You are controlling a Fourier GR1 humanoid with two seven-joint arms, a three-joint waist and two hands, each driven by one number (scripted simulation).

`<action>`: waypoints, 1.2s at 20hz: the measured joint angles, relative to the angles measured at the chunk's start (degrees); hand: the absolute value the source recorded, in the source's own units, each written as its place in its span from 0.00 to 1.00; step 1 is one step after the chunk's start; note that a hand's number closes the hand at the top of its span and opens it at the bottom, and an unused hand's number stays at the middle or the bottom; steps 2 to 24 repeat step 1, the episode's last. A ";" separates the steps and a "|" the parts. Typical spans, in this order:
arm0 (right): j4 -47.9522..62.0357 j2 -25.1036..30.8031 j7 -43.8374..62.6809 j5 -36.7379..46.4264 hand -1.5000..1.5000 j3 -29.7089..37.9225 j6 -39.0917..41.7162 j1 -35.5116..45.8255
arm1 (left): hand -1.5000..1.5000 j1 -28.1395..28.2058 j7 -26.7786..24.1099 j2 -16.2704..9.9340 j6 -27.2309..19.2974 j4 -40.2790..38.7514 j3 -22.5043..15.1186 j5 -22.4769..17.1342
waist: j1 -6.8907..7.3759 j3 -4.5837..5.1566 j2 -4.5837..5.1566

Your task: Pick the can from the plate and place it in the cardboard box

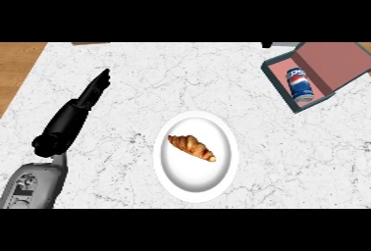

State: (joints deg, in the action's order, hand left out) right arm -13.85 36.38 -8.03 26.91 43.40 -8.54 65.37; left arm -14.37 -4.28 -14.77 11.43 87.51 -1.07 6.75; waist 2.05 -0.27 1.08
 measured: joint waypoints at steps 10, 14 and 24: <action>-0.07 0.28 -1.40 -1.30 0.00 1.31 -0.23 -1.15 | 0.50 -0.40 -0.24 -0.08 0.11 -0.47 0.26 -0.11 | -0.01 0.02 0.08; -0.07 0.28 -1.40 -1.30 0.00 1.31 -0.23 -1.15 | 0.50 -0.40 -0.24 -0.08 0.11 -0.47 0.26 -0.11 | -0.01 0.02 0.08; -0.07 0.28 -1.40 -1.30 0.00 1.31 -0.23 -1.15 | 0.50 -0.40 -0.24 -0.08 0.11 -0.47 0.26 -0.11 | -0.01 0.02 0.08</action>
